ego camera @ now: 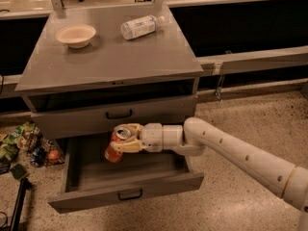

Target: Pick coke can from middle drawer and place on counter

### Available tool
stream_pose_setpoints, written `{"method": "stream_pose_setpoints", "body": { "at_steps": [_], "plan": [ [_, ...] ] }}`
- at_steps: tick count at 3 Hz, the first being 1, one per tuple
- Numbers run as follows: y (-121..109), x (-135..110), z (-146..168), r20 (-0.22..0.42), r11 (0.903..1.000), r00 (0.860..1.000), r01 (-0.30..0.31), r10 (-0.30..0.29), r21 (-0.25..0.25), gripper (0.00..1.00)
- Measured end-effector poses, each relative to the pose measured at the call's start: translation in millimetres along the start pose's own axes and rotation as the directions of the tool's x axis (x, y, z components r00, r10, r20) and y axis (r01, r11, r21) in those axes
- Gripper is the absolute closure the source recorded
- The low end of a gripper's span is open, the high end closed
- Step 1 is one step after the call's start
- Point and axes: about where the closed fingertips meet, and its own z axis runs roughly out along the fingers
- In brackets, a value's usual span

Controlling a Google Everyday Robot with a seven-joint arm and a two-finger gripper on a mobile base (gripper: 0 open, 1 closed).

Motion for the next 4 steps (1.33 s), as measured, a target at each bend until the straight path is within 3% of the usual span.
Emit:
{"method": "stream_pose_setpoints", "body": {
  "at_steps": [1,2,3,4],
  "plan": [
    [7.9,-43.8,-19.3,-0.013,0.9974,0.998,0.060,-0.060,0.040,1.00],
    [11.1,-83.9,-34.5,-0.033,0.9940,0.994,0.102,-0.101,0.038,1.00],
    [10.6,-121.7,-40.9,-0.105,0.9895,0.985,0.140,-0.136,0.033,1.00],
    [14.6,-133.0,-38.1,-0.112,0.9881,0.983,0.151,-0.147,0.030,1.00]
  ]
}}
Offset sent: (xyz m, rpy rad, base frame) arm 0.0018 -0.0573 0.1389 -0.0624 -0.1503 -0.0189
